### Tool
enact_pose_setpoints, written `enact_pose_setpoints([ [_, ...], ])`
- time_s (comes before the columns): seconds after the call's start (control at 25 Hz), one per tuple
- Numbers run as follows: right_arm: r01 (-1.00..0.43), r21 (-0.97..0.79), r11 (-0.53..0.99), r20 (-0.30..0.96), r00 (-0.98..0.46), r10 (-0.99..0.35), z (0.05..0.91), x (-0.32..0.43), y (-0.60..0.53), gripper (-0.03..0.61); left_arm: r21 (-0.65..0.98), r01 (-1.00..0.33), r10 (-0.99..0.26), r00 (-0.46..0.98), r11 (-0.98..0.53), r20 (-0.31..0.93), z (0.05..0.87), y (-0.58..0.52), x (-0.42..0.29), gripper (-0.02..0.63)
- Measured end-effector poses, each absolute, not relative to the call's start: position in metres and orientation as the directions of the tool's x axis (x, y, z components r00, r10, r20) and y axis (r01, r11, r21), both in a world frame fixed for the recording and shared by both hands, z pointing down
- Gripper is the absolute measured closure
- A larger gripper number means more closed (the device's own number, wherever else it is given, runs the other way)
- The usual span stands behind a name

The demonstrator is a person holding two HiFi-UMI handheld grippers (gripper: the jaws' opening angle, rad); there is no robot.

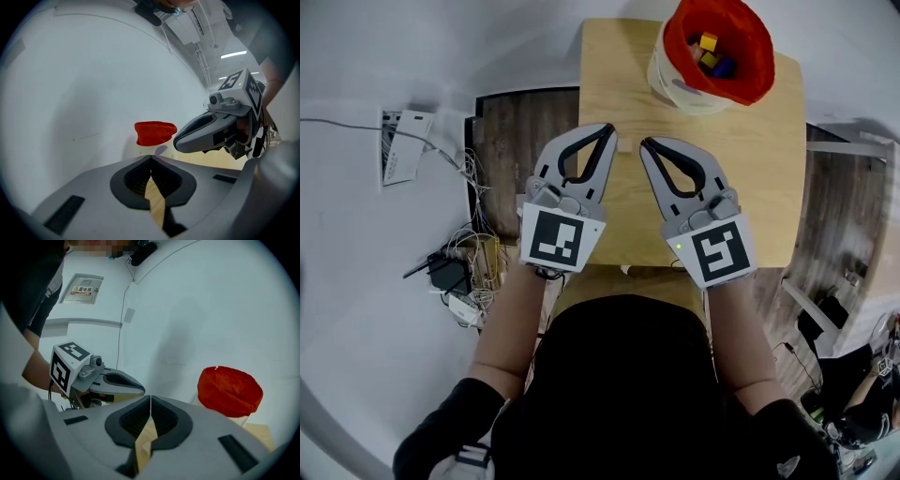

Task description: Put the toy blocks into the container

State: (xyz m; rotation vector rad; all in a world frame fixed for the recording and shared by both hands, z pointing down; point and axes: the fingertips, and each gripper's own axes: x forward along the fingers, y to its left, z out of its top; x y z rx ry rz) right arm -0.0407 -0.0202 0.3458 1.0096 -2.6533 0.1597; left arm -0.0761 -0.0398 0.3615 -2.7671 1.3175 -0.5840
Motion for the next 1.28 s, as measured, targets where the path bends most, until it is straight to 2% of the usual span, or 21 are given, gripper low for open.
enact_pose_setpoints([
  [0.36, -0.631, -0.036, 0.775, 0.345, -0.736, -0.582, 0.376, -0.052, -0.013, 0.546, -0.136, -0.78, -0.766, 0.539, -0.611, 0.35, 0.397, -0.039, -0.094, 0.604],
  [0.4, -0.614, -0.036, 0.788, 0.354, -0.745, -0.565, 0.382, -0.055, -0.011, 0.516, -0.132, -0.782, -0.766, 0.537, -0.609, 0.354, 0.402, -0.039, -0.095, 0.604],
  [0.44, -0.596, -0.035, 0.802, 0.368, -0.754, -0.544, 0.389, -0.059, -0.009, 0.41, -0.128, -0.784, -0.765, 0.535, -0.608, 0.358, 0.406, -0.039, -0.096, 0.604],
  [0.48, -0.582, -0.034, 0.813, 0.383, -0.759, -0.527, 0.397, -0.062, -0.008, 0.371, -0.123, -0.785, -0.764, 0.535, -0.607, 0.36, 0.409, -0.039, -0.096, 0.604],
  [0.84, -0.567, -0.086, 0.819, 0.483, -0.743, -0.464, 0.477, -0.066, -0.015, 0.356, -0.086, -0.773, -0.73, 0.547, -0.628, 0.411, 0.445, -0.035, -0.091, 0.604],
  [1.28, -0.53, -0.128, 0.838, 0.59, -0.72, -0.366, 0.533, -0.079, -0.03, 0.341, -0.051, -0.78, -0.714, 0.543, -0.624, 0.442, 0.472, -0.041, -0.095, 0.604],
])
